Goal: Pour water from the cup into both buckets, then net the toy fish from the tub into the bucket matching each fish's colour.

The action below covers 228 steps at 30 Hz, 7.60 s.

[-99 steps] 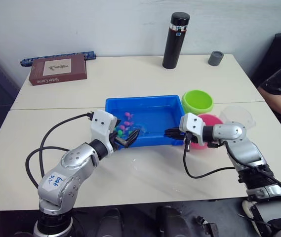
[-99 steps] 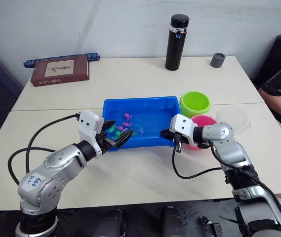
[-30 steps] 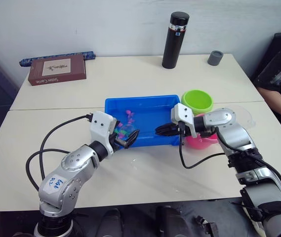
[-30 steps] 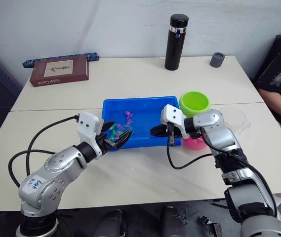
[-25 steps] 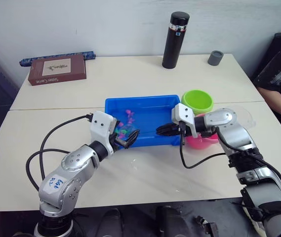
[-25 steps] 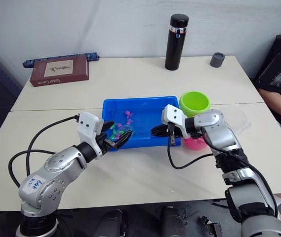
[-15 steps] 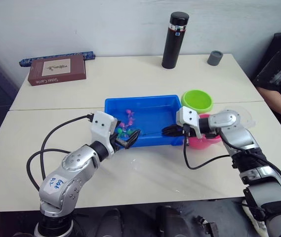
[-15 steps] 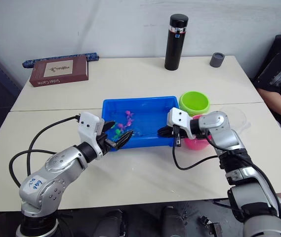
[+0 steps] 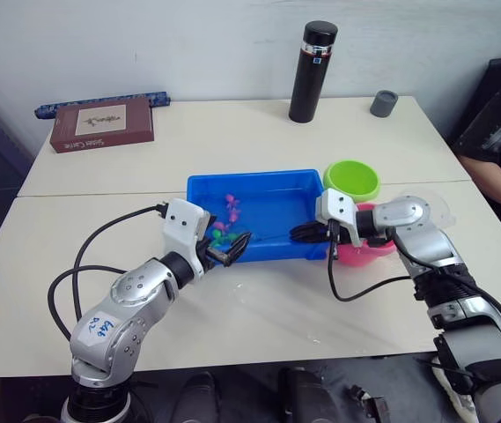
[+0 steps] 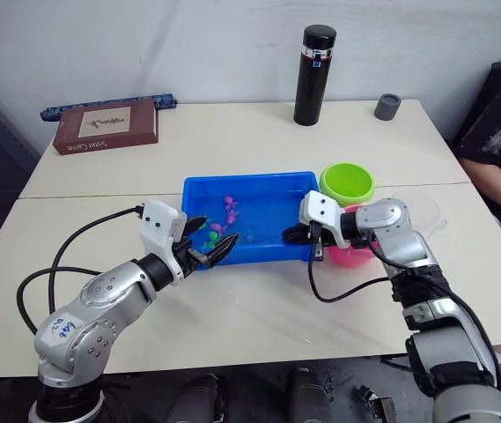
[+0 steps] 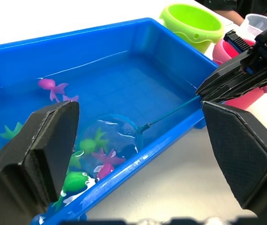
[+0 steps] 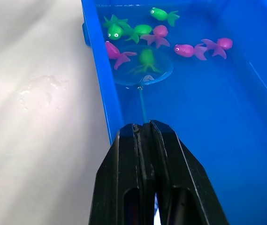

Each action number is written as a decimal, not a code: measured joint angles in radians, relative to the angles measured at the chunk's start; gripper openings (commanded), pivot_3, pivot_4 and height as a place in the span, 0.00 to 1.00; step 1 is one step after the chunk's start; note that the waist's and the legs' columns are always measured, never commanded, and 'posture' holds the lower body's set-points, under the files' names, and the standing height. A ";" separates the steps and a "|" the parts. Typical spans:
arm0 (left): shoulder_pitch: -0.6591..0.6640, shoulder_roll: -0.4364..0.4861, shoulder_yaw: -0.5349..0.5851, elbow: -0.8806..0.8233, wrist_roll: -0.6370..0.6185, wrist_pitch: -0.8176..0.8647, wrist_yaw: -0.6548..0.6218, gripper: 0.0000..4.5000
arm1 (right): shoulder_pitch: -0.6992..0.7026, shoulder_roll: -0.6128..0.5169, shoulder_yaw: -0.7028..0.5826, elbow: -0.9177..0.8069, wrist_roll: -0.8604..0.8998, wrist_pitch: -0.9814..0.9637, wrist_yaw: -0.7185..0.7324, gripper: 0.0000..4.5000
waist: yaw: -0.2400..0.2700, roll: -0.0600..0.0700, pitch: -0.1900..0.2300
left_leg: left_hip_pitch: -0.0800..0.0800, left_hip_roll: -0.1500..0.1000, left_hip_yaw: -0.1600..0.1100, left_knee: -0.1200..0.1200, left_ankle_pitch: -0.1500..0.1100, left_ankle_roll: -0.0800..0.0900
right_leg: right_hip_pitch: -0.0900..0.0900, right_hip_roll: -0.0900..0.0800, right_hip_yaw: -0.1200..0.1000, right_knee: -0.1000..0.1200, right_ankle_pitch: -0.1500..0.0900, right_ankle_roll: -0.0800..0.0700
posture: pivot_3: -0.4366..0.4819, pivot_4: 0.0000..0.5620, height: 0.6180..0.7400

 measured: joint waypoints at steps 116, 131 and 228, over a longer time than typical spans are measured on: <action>-0.310 0.115 -0.144 0.363 0.015 -0.308 -0.539 1.00 | 1.071 -0.201 -0.887 -0.966 0.058 0.240 -0.591 0.00 | 0.006 0.000 0.000 | -0.001 -0.001 -0.001 0.000 0.000 0.003 | 0.001 0.002 0.000 -0.004 0.001 0.002 | 0.48 0.27 1.00; -0.305 0.114 -0.144 0.362 0.016 -0.308 -0.524 1.00 | 1.134 -0.237 -0.817 -0.821 -0.242 -0.278 -0.604 0.00 | 0.005 0.000 0.000 | 0.001 -0.001 -0.001 0.000 0.000 0.002 | 0.003 0.002 0.000 -0.004 0.001 0.002 | 0.48 0.27 1.00; 0.000 0.001 -0.009 0.047 0.116 -0.040 0.002 1.00 | 0.179 -0.006 -0.081 -0.101 -0.058 -0.056 -0.422 0.00 | -0.001 0.001 0.000 | 0.011 0.000 -0.001 -0.002 -0.002 0.001 | 0.014 0.001 -0.001 -0.007 0.000 0.000 | 0.48 0.27 1.00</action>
